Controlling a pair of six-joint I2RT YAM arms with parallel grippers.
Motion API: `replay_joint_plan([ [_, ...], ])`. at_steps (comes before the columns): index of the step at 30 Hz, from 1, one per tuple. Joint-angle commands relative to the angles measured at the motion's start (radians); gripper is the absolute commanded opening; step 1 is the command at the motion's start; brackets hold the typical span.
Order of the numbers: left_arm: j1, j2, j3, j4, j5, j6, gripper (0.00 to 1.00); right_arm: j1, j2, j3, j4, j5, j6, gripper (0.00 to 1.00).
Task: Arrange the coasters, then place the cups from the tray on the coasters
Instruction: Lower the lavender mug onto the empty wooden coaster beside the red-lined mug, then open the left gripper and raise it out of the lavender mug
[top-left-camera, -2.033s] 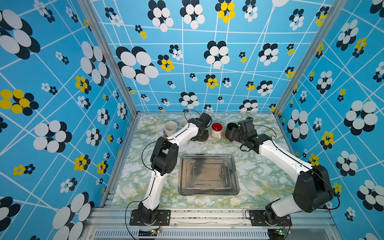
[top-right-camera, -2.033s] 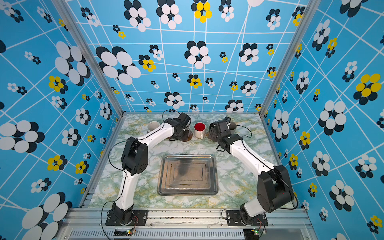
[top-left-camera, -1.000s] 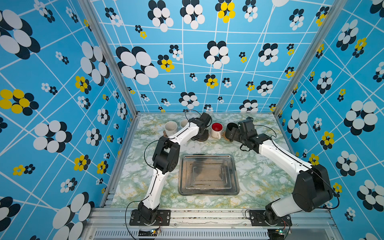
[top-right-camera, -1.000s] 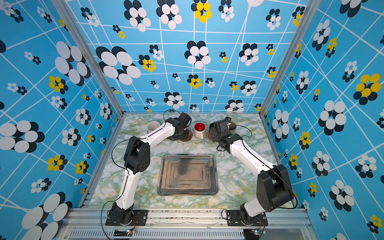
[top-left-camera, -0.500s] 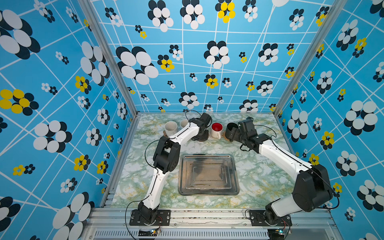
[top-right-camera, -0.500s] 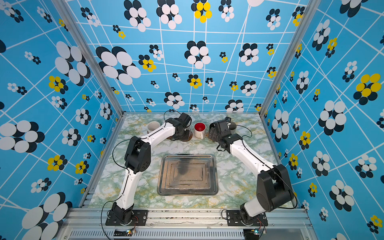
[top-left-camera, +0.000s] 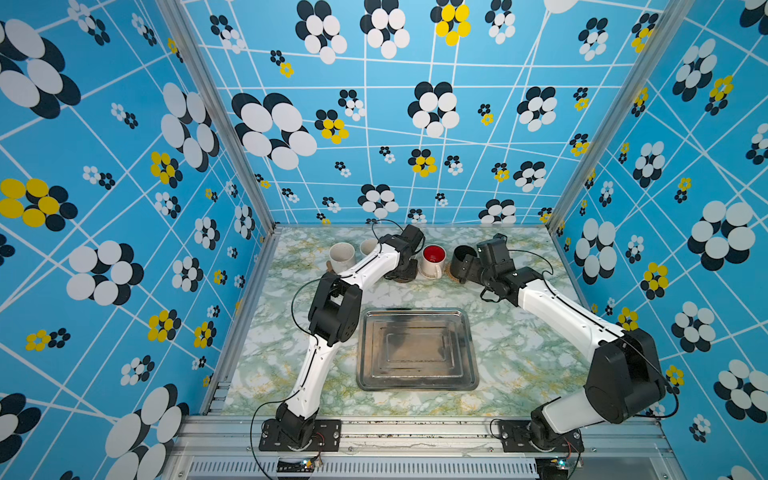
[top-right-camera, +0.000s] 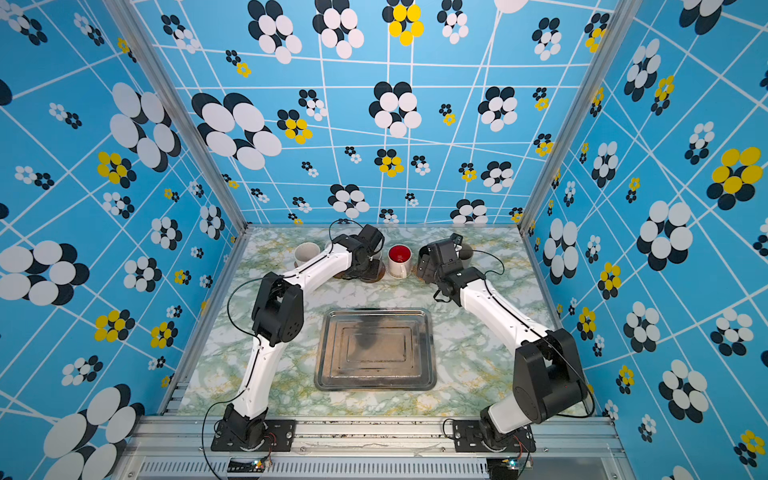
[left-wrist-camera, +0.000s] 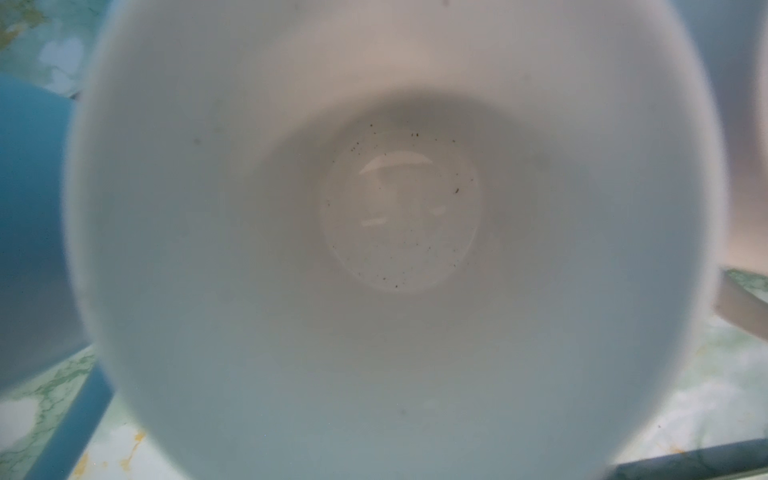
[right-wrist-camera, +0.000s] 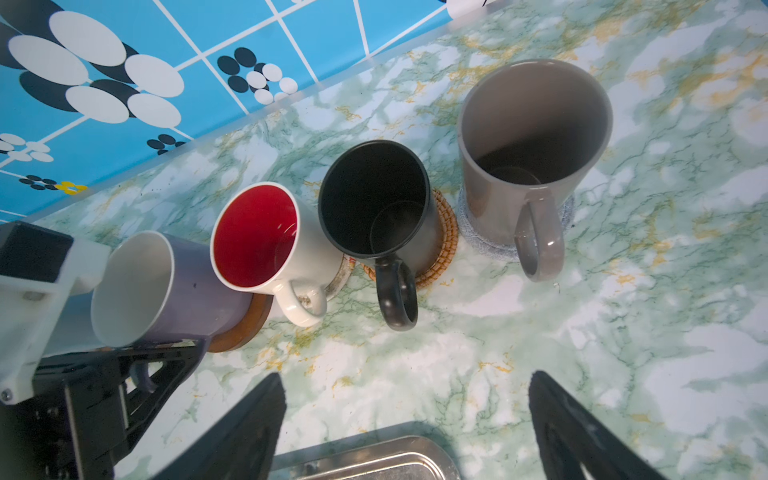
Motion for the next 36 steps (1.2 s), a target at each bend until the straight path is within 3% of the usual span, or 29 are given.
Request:
replay_joint_plan([
  [1, 0.007, 0.014, 0.036, -0.008, -0.007, 0.012, 0.08, -0.007, 0.007, 0.019, -0.026, -0.005, -0.011, 0.93],
  [24, 0.004, -0.006, 0.034, -0.03, -0.018, 0.008, 0.42, -0.009, 0.008, 0.028, -0.036, -0.007, -0.013, 0.93],
  [36, -0.039, -0.146, -0.063, 0.004, -0.064, 0.014, 0.61, -0.01, -0.042, 0.004, -0.031, -0.024, 0.003, 0.92],
])
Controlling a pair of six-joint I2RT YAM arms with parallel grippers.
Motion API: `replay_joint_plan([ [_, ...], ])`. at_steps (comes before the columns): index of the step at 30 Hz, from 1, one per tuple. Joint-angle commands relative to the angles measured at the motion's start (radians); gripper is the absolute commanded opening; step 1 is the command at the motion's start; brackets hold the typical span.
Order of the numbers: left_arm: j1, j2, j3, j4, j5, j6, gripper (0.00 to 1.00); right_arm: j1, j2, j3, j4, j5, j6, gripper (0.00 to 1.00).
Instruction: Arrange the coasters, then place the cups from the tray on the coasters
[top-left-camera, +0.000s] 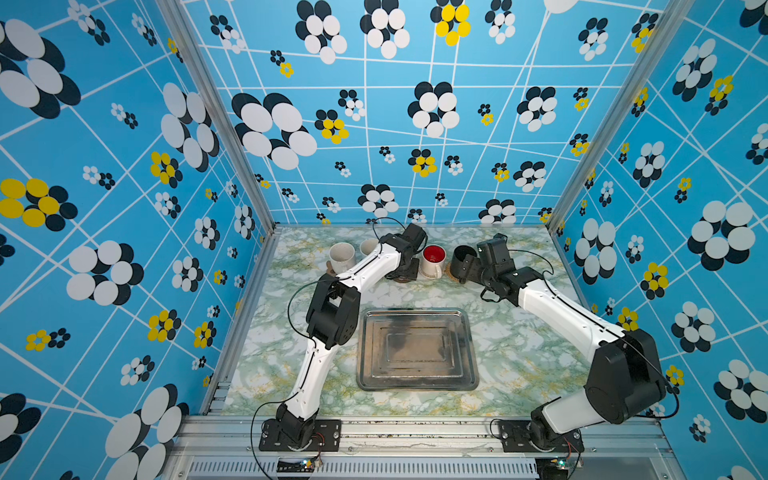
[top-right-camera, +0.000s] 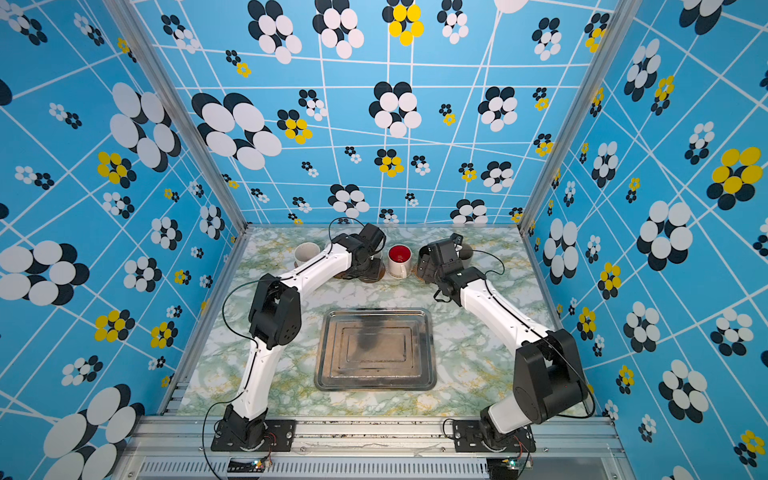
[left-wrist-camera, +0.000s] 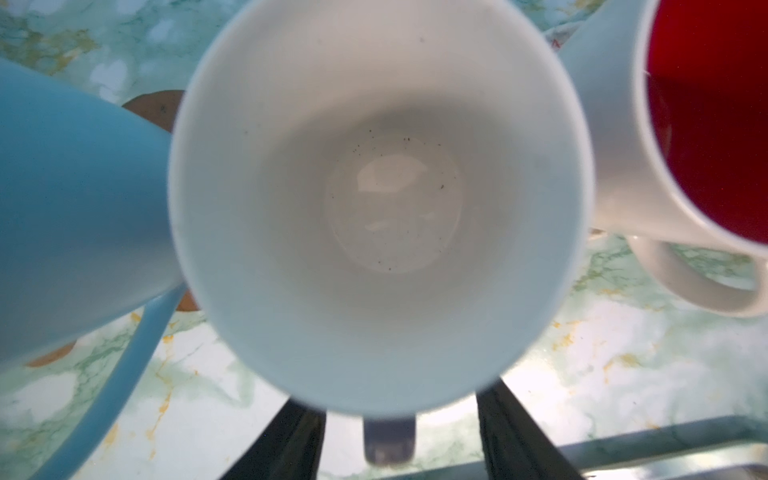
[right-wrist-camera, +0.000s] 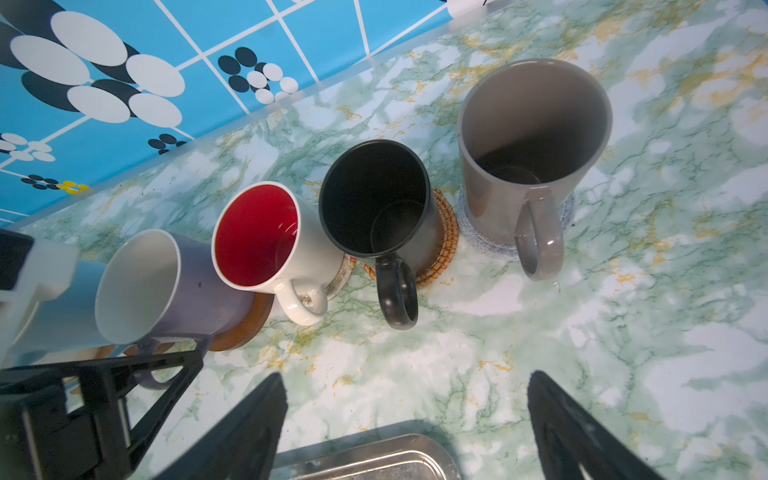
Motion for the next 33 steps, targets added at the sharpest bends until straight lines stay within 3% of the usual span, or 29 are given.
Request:
replay_joint_plan([
  [1, -0.014, -0.107, -0.052, 0.014, -0.03, 0.013, 0.63, -0.008, -0.045, -0.005, -0.019, -0.026, 0.005, 0.92],
  [17, -0.056, -0.415, -0.357, 0.194, -0.063, 0.016, 0.76, -0.009, -0.134, -0.052, -0.001, -0.078, 0.025, 0.92],
  [22, -0.062, -0.597, -0.523, 0.29, -0.07, 0.021, 0.8, -0.008, -0.19, -0.078, 0.004, -0.096, 0.033, 0.97],
  [33, -0.062, -0.962, -0.843, 0.438, -0.082, 0.016, 0.99, -0.008, -0.322, -0.108, -0.055, -0.084, 0.025, 0.99],
])
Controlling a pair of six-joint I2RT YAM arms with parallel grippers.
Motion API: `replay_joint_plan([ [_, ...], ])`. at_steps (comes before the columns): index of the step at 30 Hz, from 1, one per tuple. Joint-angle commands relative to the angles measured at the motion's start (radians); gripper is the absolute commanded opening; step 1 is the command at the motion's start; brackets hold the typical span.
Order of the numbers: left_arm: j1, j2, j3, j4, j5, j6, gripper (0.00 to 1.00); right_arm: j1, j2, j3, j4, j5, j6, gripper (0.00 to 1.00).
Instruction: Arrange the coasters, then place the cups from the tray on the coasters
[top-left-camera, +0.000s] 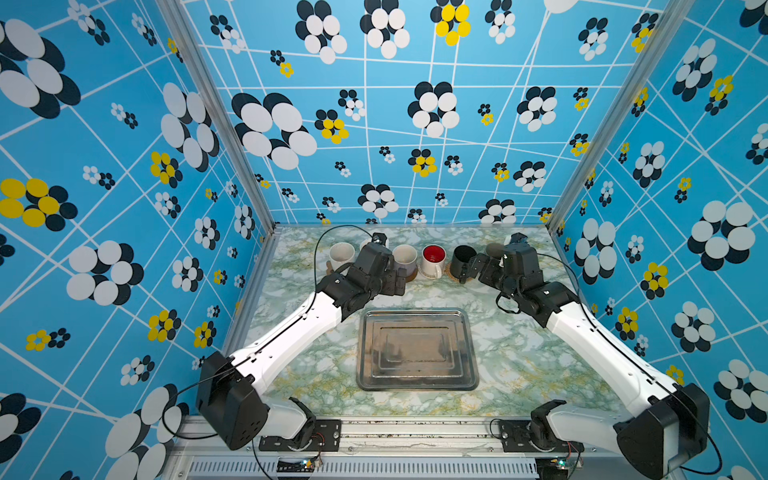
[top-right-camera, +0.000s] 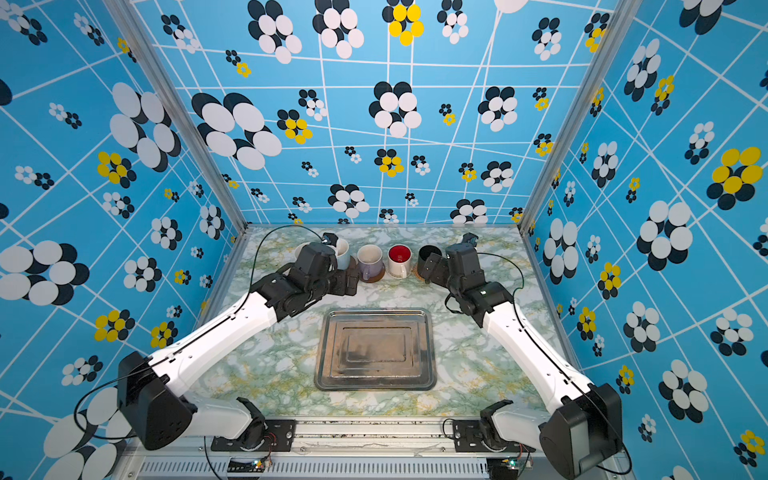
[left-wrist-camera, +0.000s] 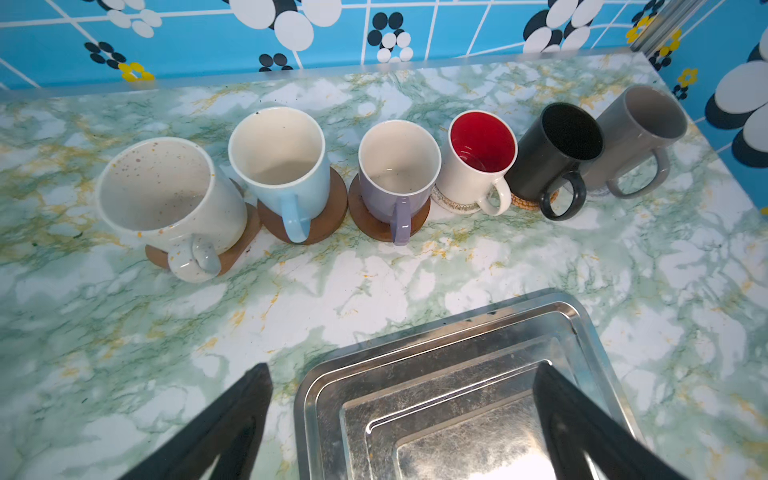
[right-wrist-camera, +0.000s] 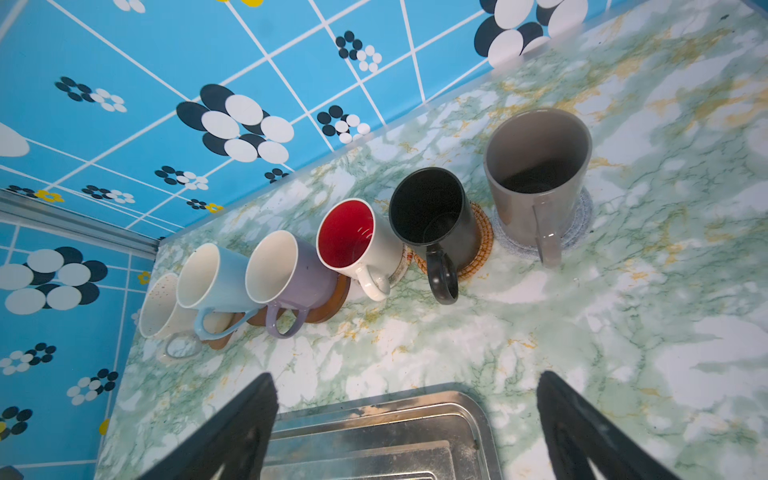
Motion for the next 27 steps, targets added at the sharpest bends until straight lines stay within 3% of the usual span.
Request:
replay_joint_plan([
  [1, -0.003, -0.096, -0.071, 0.061, -0.027, 0.009, 0.99, -0.007, -0.047, -0.024, -0.054, 0.029, 0.009, 0.99],
  [5, -0.001, -0.224, -0.163, 0.097, -0.06, 0.041, 0.99, -0.006, -0.109, -0.066, -0.049, 0.113, 0.033, 0.99],
  [14, 0.016, -0.491, -0.359, 0.152, -0.174, 0.149, 0.99, -0.006, -0.383, -0.315, 0.199, 0.363, -0.03, 0.99],
  [21, 0.047, -0.663, -0.539, 0.249, -0.373, 0.216, 0.99, -0.006, -0.457, -0.379, 0.241, 0.512, -0.191, 0.99],
  [27, 0.108, -0.774, -0.726, 0.412, -0.456, 0.302, 0.99, -0.006, -0.447, -0.46, 0.403, 0.527, -0.41, 0.99],
])
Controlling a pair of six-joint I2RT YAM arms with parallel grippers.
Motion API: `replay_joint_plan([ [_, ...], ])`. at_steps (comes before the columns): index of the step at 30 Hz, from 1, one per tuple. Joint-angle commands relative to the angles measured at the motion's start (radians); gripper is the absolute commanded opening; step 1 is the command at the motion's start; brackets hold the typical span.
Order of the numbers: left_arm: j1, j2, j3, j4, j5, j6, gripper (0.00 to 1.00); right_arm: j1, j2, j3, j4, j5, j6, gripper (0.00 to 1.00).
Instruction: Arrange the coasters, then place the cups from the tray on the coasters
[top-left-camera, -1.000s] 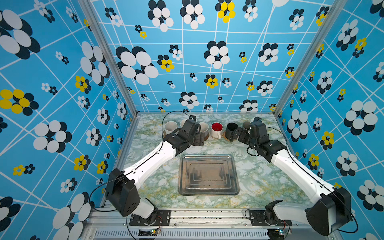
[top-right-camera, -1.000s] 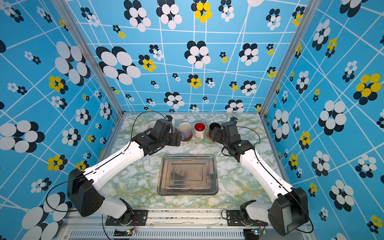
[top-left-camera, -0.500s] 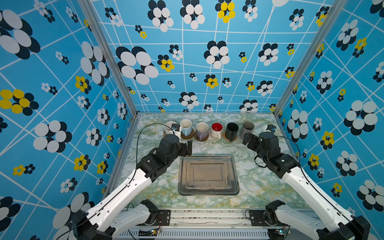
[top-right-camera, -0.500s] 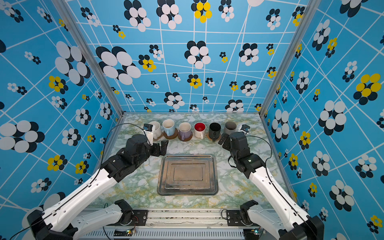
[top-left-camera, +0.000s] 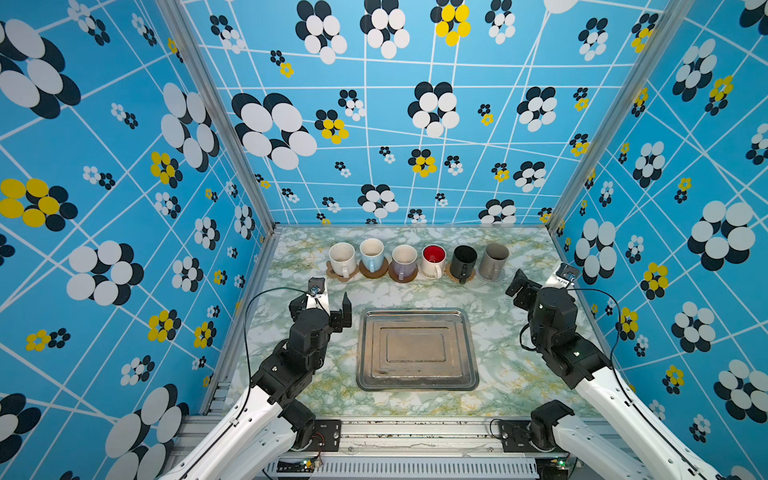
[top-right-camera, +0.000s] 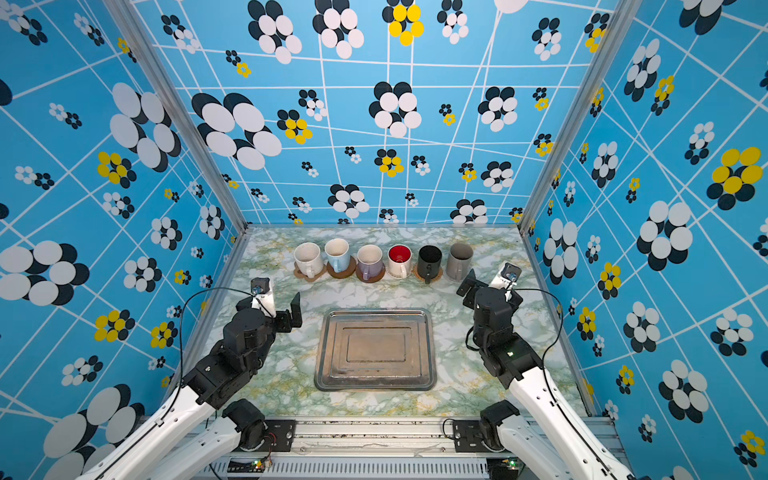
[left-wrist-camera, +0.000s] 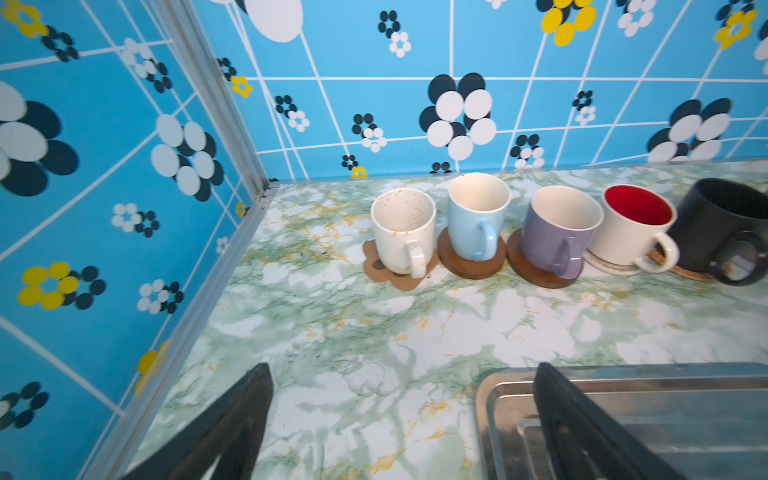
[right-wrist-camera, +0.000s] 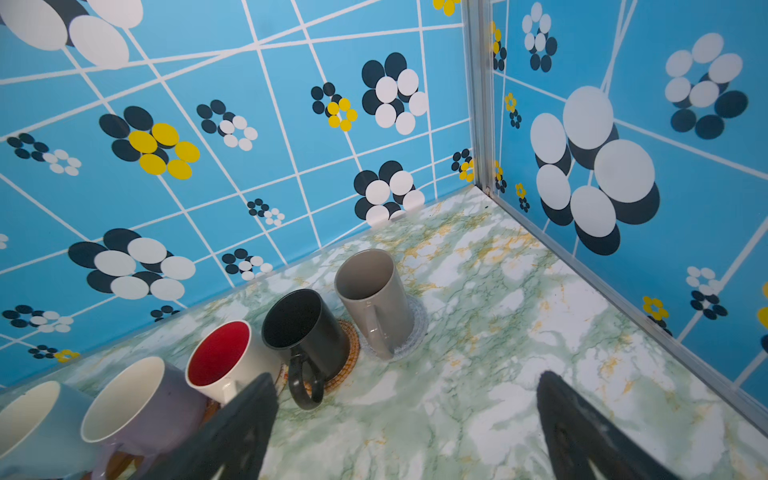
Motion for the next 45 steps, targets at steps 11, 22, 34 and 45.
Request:
replay_joint_plan([
  [11, 0.186, -0.003, -0.342, 0.496, -0.012, 0.098, 0.99, -0.064, 0.112, -0.199, 0.399, -0.119, -0.359, 0.99],
  [22, 0.357, 0.246, -0.391, 0.706, 0.169, 0.074, 0.99, -0.222, 0.343, -0.265, 0.634, -0.308, -0.324, 0.99],
  [34, 0.452, 0.468, -0.357, 0.874, 0.348, 0.095, 0.99, -0.341, 0.612, -0.281, 0.869, -0.396, -0.335, 0.99],
  [45, 0.528, 0.553, -0.351, 0.986, 0.48, 0.093, 0.99, -0.348, 0.765, -0.282, 1.003, -0.426, -0.344, 0.99],
])
